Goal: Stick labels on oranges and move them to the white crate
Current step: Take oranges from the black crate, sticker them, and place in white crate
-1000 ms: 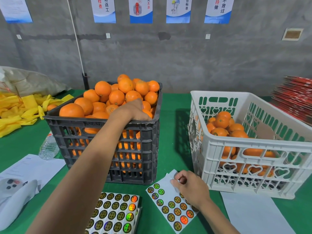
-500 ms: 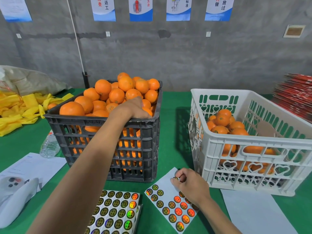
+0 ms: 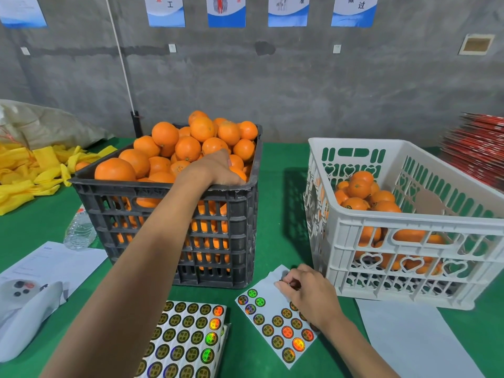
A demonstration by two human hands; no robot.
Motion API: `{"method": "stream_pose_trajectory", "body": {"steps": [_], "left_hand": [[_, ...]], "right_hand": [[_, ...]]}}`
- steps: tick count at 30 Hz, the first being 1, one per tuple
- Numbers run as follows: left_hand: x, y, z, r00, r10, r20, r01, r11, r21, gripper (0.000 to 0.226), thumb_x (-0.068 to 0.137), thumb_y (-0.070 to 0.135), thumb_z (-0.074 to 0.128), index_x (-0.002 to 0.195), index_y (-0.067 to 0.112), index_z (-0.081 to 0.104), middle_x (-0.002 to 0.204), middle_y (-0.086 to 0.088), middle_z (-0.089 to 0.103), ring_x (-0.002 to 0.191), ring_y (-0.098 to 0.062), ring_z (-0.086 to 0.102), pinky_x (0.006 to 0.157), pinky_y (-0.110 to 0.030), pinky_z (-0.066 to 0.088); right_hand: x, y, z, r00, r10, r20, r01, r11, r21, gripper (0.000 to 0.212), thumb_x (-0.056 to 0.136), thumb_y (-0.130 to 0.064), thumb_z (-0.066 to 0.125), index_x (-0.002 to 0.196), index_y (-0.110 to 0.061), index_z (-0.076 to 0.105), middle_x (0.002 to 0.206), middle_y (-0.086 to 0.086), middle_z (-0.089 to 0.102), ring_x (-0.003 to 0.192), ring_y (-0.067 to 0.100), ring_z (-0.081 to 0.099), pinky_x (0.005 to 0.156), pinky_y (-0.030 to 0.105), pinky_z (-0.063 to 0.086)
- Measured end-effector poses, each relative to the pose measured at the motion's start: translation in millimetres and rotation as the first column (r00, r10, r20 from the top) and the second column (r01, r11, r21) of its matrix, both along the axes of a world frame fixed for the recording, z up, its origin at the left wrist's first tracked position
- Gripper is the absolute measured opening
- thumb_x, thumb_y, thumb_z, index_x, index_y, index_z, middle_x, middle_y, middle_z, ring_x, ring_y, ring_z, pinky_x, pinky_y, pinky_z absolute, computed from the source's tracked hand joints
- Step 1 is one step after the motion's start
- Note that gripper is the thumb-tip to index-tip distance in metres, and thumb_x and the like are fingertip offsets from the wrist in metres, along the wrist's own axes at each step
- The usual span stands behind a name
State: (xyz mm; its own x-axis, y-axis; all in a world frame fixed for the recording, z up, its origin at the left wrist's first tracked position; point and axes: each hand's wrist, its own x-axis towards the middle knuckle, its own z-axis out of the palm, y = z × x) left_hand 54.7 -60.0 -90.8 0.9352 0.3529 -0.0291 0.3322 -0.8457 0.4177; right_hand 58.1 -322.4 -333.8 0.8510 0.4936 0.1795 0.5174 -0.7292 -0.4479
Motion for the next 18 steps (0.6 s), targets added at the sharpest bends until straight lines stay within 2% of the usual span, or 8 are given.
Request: {"method": "stream_pose_trajectory", "body": {"steps": [5,7,11,13,18], "left_hand": [[-0.2,-0.2,0.2,1.0,0.001,-0.003,-0.001,1.0,-0.013,0.058,0.079,0.039,0.077,0.123,0.018,0.046,0.106,-0.003,0.056,0.095,-0.024,0.057,0.068,-0.034,0.043],[-0.2,-0.8,0.0,1.0,0.002,-0.004,-0.002,1.0,-0.01,0.059,0.079,0.04,0.077,0.123,0.019,0.044,0.107,-0.002,0.055,0.096,-0.025,0.056,0.064,-0.033,0.041],[0.7,-0.6,-1.0,1.0,0.003,0.004,-0.003,1.0,-0.003,0.057,0.08,0.041,0.076,0.121,0.02,0.043,0.108,-0.003,0.054,0.097,-0.026,0.056,0.062,-0.033,0.039],[0.9,-0.2,-1.2,1.0,0.006,0.007,-0.006,1.0,-0.002,0.054,0.08,0.039,0.075,0.12,0.02,0.043,0.109,-0.003,0.054,0.097,-0.026,0.055,0.063,-0.033,0.039],[0.5,-0.7,-1.0,1.0,0.012,0.007,-0.011,1.0,-0.017,0.057,0.079,0.038,0.076,0.122,0.02,0.044,0.101,-0.001,0.053,0.093,-0.025,0.055,0.06,-0.033,0.038]], "right_hand": [[1.4,-2.1,1.3,0.996,-0.049,-0.081,0.055,0.996,0.072,0.021,0.09,-0.054,0.062,0.077,-0.038,0.063,0.087,-0.018,0.063,0.078,0.002,0.061,0.077,0.032,0.056],[1.6,-2.1,1.4,0.994,-0.052,-0.096,0.059,0.995,0.075,0.016,0.091,-0.05,0.062,0.08,-0.038,0.064,0.089,-0.019,0.064,0.08,0.002,0.062,0.079,0.033,0.057],[1.2,-2.0,1.4,0.997,-0.033,-0.063,0.038,0.997,0.075,0.022,0.085,-0.061,0.065,0.088,-0.039,0.068,0.088,-0.019,0.061,0.079,0.001,0.06,0.07,0.021,0.049],[1.2,-1.5,1.1,0.999,-0.023,-0.031,0.025,0.998,0.06,0.023,0.085,-0.061,0.064,0.086,-0.038,0.068,0.087,-0.018,0.059,0.077,0.002,0.059,0.068,0.02,0.046],[3.1,-0.6,-0.7,1.0,-0.008,0.018,0.007,1.0,0.028,0.027,0.092,-0.054,0.059,0.078,-0.032,0.067,0.083,-0.015,0.057,0.071,0.006,0.057,0.073,0.031,0.055]]}}
